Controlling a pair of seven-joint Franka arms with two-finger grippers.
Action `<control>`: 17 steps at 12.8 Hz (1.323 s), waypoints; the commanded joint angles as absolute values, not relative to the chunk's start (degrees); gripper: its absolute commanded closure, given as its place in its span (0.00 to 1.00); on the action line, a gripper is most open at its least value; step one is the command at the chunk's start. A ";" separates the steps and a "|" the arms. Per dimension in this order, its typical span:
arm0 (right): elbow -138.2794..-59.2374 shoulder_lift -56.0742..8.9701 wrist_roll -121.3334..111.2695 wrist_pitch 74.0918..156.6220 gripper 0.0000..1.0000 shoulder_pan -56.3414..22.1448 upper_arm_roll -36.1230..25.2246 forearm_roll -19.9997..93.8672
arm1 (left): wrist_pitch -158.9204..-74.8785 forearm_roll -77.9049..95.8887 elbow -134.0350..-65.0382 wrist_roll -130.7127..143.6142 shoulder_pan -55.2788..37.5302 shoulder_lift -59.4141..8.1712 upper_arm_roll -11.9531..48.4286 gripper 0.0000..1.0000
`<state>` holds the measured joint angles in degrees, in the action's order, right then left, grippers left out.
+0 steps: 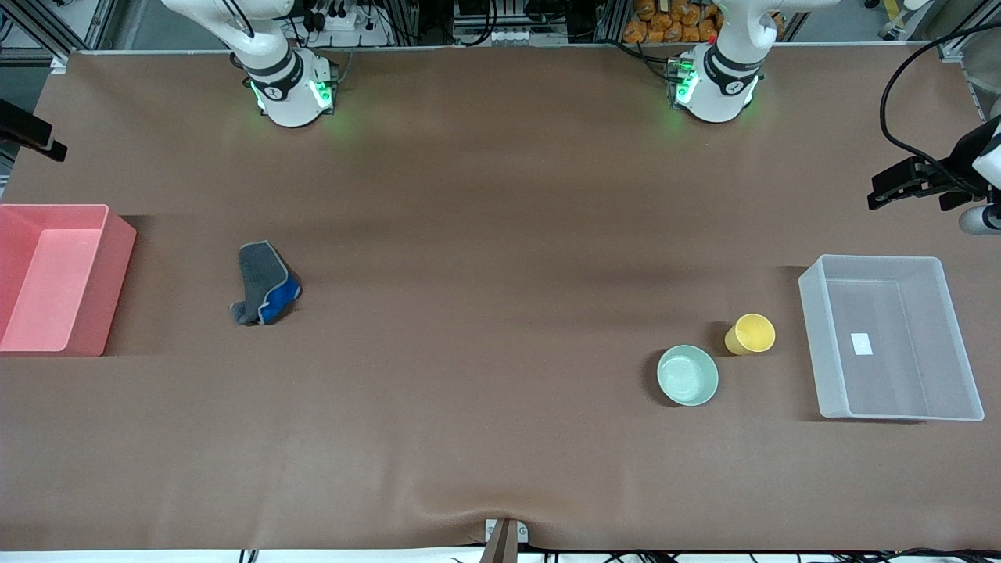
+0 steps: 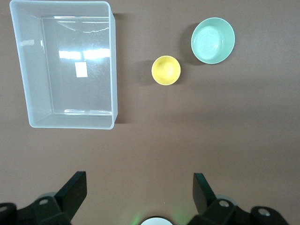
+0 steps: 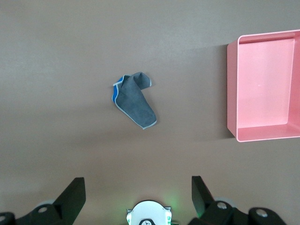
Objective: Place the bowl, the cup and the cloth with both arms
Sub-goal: 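Reach the left gripper toward the yellow cup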
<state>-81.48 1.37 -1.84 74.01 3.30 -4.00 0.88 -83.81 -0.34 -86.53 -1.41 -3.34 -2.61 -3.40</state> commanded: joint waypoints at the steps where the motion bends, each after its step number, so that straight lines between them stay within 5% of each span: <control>1: -81.21 2.11 -2.37 74.79 0.00 3.78 -3.60 -0.18 | -83.94 0.53 -86.13 -2.02 -3.25 -2.55 -3.52 0.00; 7: -81.21 2.02 -2.37 74.71 0.00 3.78 -3.52 -0.09 | -88.66 0.70 -87.80 -1.76 -2.90 -10.00 -3.52 0.00; 12: -81.39 1.49 -2.37 74.00 0.00 3.60 -3.34 0.00 | -112.62 2.02 -106.32 -2.37 -2.20 -11.86 -3.52 0.00; 17: -81.91 -2.18 -2.64 71.28 0.00 2.38 -3.16 0.79 | -122.94 1.58 -108.55 -2.37 -2.37 -19.15 -3.52 0.00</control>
